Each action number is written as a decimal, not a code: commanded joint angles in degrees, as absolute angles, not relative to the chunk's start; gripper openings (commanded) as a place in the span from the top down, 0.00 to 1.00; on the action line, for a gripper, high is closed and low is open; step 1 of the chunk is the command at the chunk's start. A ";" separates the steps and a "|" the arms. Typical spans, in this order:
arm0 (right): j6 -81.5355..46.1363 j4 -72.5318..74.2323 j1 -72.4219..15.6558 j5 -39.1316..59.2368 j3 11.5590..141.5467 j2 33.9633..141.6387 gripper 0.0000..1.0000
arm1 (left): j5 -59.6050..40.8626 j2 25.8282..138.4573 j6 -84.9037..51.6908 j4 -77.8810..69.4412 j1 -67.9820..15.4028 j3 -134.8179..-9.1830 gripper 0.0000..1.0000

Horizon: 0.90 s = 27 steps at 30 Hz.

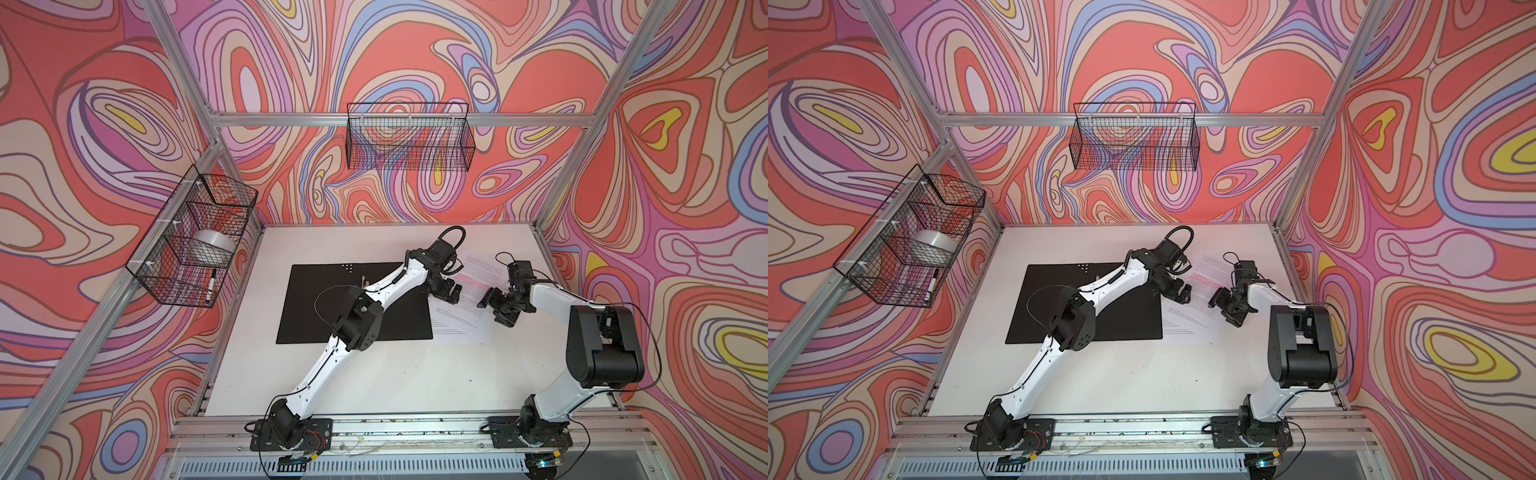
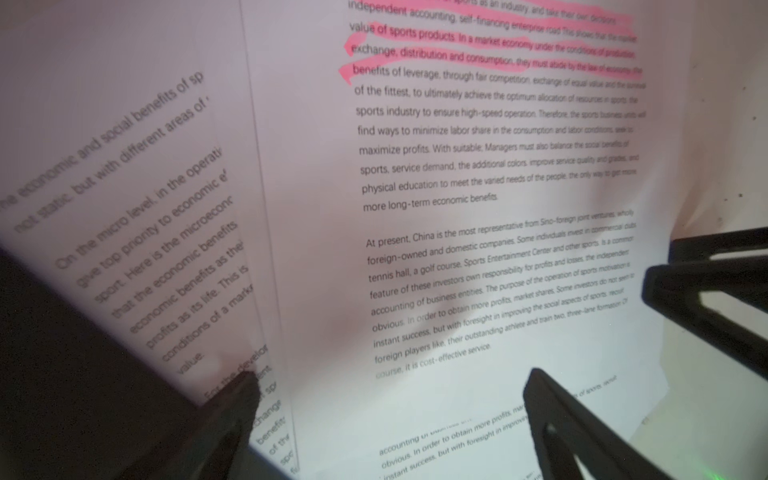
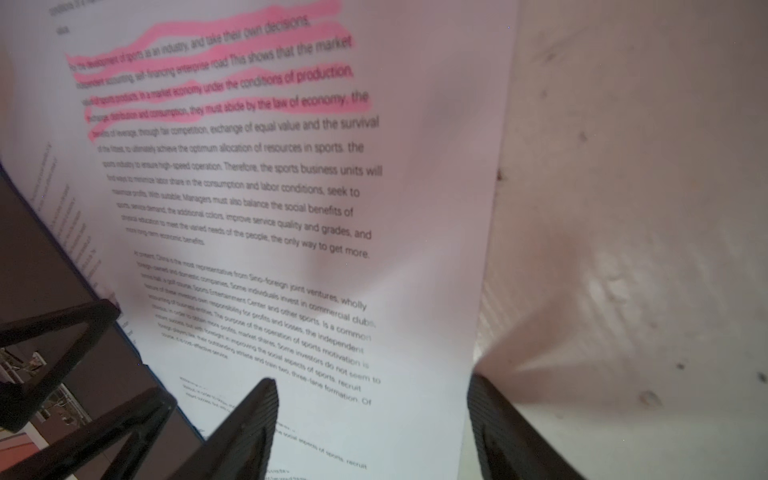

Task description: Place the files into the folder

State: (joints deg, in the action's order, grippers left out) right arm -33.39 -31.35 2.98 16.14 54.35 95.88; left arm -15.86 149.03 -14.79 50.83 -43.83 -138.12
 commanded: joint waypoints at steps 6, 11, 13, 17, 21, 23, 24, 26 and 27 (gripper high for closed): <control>-32.56 -31.84 3.26 19.34 53.03 100.96 0.24 | -23.21 150.17 -18.47 52.21 -43.95 -135.46 0.00; -32.82 -30.80 3.26 22.15 52.84 101.16 0.24 | -27.91 149.25 -20.01 51.33 -43.95 -133.82 0.00; -33.13 -30.50 3.26 22.67 52.62 101.16 0.24 | -29.04 148.93 -20.45 51.03 -43.95 -133.55 0.00; -33.35 -30.00 3.28 23.23 52.24 101.16 0.24 | -30.96 147.95 -21.07 50.63 -43.86 -132.56 0.00; -34.07 -29.15 3.27 24.95 51.70 100.41 0.24 | -34.43 146.40 -23.07 48.92 -43.12 -130.16 0.00; -34.66 -28.75 3.27 26.09 51.52 99.49 0.24 | -35.90 145.71 -23.51 48.35 -42.60 -129.46 0.00; -34.87 -28.62 3.27 26.61 51.31 98.86 0.24 | -36.71 145.26 -23.79 48.04 -42.33 -129.02 0.00; -34.98 -29.18 3.27 26.63 51.15 97.81 0.24 | -37.54 144.45 -24.17 47.52 -41.77 -128.10 0.00; -34.76 -29.71 3.26 26.56 51.07 97.37 0.24 | -37.69 144.00 -24.25 47.31 -41.51 -127.54 0.00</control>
